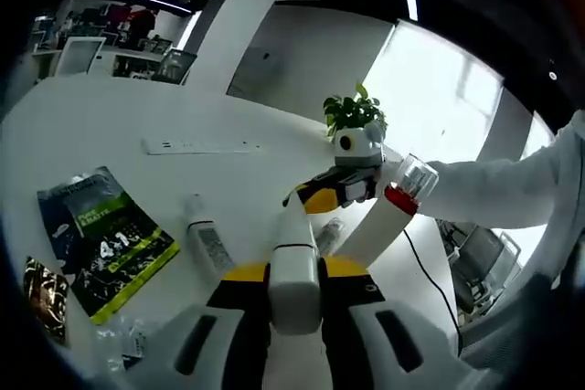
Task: Arrange the skincare products in the storage area until every visible bottle or jar stands upright without overlapping.
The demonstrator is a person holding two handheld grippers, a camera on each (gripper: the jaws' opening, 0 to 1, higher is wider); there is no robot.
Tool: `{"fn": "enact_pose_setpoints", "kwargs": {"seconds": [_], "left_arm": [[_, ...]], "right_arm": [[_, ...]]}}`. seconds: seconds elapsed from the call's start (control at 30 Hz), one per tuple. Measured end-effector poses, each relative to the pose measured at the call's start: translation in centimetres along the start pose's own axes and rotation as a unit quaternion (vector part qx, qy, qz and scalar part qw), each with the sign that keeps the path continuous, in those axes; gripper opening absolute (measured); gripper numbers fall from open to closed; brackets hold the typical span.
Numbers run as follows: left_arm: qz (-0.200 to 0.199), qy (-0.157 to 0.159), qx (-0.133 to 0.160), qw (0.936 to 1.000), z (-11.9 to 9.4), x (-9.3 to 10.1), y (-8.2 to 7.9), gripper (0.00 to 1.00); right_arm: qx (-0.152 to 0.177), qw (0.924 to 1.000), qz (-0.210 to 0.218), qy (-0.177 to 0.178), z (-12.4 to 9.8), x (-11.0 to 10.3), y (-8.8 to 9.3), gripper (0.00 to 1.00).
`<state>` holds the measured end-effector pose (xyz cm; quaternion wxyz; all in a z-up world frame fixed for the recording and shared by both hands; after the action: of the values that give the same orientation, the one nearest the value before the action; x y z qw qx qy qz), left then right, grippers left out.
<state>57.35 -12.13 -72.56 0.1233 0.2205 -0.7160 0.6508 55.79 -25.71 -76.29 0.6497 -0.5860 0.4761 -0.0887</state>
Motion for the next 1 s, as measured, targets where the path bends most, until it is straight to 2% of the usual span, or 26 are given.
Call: {"fn": "enact_pose_setpoints", "kwargs": {"seconds": [0.13,0.2,0.43,0.53,0.57,0.63,0.7,0.73,0.8,0.9,1.0], "left_arm": [[-0.002,0.006,-0.008,0.9999,0.0,0.6,0.6,0.17],[-0.002,0.008,-0.016,0.9998,-0.1,0.8,1.0,0.17],[0.010,0.022,-0.050,0.9985,0.1,0.2,1.8,0.17],[0.024,0.029,-0.068,0.9970,-0.2,0.1,2.3,0.17],[0.029,0.032,-0.066,0.9969,-0.1,0.2,2.2,0.17],[0.033,0.029,-0.079,0.9959,-0.4,0.0,2.3,0.17],[0.063,0.032,-0.115,0.9909,-0.8,-0.3,3.3,0.17],[0.080,0.035,-0.135,0.9870,-0.9,0.0,4.0,0.17],[0.105,0.033,-0.155,0.9817,-1.3,-0.3,4.7,0.17],[0.101,0.035,-0.152,0.9826,-1.4,0.1,5.1,0.17],[0.109,0.042,-0.151,0.9816,-1.4,0.6,5.2,0.17]], "right_arm": [[0.000,0.9991,0.016,-0.038,0.4,-0.4,0.5,0.14],[-0.004,0.9974,0.012,-0.071,0.7,-1.1,0.6,0.11],[-0.021,0.9923,0.006,-0.122,1.6,-1.2,1.0,0.12],[-0.025,0.9895,0.016,-0.141,2.3,-1.2,1.1,0.14],[-0.025,0.9885,0.020,-0.148,2.3,-1.4,1.1,0.14],[-0.023,0.9875,0.020,-0.154,2.8,-1.2,1.0,0.15],[-0.026,0.9864,0.018,-0.161,3.1,-1.4,1.0,0.14],[-0.032,0.9847,0.010,-0.171,3.2,-1.7,1.2,0.14],[-0.046,0.9826,-0.014,-0.179,3.3,-2.1,1.4,0.12],[-0.090,0.9770,-0.056,-0.185,2.9,-2.7,1.9,0.09],[-0.118,0.9683,-0.096,-0.198,2.4,-3.5,1.5,0.06]]}}
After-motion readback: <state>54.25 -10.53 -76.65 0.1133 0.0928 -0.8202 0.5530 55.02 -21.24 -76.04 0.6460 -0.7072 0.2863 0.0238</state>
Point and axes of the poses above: the point that each gripper's makers call its tool centre point, and the gripper's own axes: z roughly forward along the fingers, x roughly to its right, y roughly out of its underside, the point moved 1 cm from there along -z, roughly backward along the fingers, and after that the axes turned 15 degrees about x, right-handed, at the moved point
